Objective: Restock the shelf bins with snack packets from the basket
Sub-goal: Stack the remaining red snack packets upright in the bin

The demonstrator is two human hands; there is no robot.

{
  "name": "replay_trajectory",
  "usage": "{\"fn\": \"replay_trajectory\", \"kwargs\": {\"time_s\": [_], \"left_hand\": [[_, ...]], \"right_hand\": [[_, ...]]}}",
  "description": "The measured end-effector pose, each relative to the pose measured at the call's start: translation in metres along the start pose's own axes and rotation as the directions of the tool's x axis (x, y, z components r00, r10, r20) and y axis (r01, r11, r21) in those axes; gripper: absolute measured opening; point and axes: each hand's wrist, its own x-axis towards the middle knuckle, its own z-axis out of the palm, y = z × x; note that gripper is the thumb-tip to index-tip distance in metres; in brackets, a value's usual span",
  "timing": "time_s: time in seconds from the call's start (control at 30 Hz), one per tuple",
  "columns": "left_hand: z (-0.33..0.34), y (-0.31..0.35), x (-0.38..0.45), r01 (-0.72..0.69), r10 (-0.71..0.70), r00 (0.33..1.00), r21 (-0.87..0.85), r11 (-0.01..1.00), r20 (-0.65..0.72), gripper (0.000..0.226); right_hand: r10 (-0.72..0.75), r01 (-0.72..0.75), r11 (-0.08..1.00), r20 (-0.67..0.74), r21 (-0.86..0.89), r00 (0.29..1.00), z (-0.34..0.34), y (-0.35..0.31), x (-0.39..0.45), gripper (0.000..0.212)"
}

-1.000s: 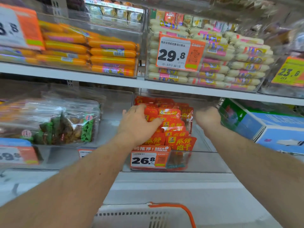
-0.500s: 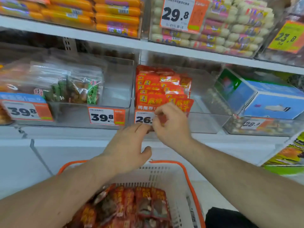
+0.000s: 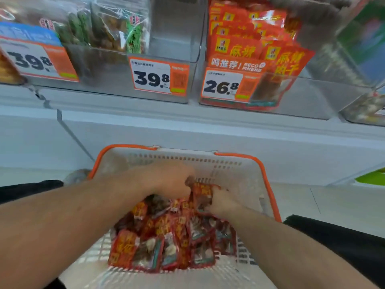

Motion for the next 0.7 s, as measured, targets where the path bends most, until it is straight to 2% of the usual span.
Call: {"fn": "replay_trajectory", "kwargs": {"time_s": [0.07,0.13,0.2,0.3,0.37,0.53,0.63,0.7], "left_hand": [[0.002,-0.002,0.005,-0.003,0.003,1.000,0.007,1.000,0.002,0.017],[0.004,-0.003,0.009,-0.009,0.009,1.000,0.001,1.000,0.009,0.021],[0.005,-0.006,0.013,-0.006,0.007,1.000,-0.011,1.000,0.021,0.025],[0.006,-0.009,0.015,0.003,-0.002,0.999,-0.026,1.000,0.053,0.025],[0.007,-0.009,0.016,0.009,-0.007,0.999,-0.030,1.000,0.053,0.024],[0.005,-0.003,0.015,0.024,-0.025,0.996,0.009,1.000,0.087,0.026],[0.004,0.001,0.012,0.028,-0.030,0.996,0.026,0.999,0.088,0.027],[0.005,0.004,0.010,0.033,-0.033,0.998,0.007,0.999,0.047,0.028]], "right_hand": [[0.129,-0.134,0.987,0.064,0.094,0.990,0.024,0.011,-0.001,0.120],[0.192,-0.217,0.962,0.157,0.163,0.969,0.039,0.017,0.001,0.126],[0.205,-0.226,0.968,0.170,0.109,0.964,0.049,0.018,-0.001,0.114],[0.160,-0.159,0.987,0.036,-0.031,0.986,0.050,0.016,-0.009,0.062],[0.099,-0.093,0.988,0.044,-0.125,0.994,0.040,0.012,-0.018,0.042],[-0.102,0.160,0.943,0.205,-0.291,0.973,-0.003,0.004,-0.034,0.025],[-0.139,0.225,0.891,0.236,-0.395,0.962,-0.031,-0.004,-0.045,0.017],[-0.154,0.231,0.888,0.216,-0.397,0.964,-0.053,-0.011,-0.048,0.017]]}}
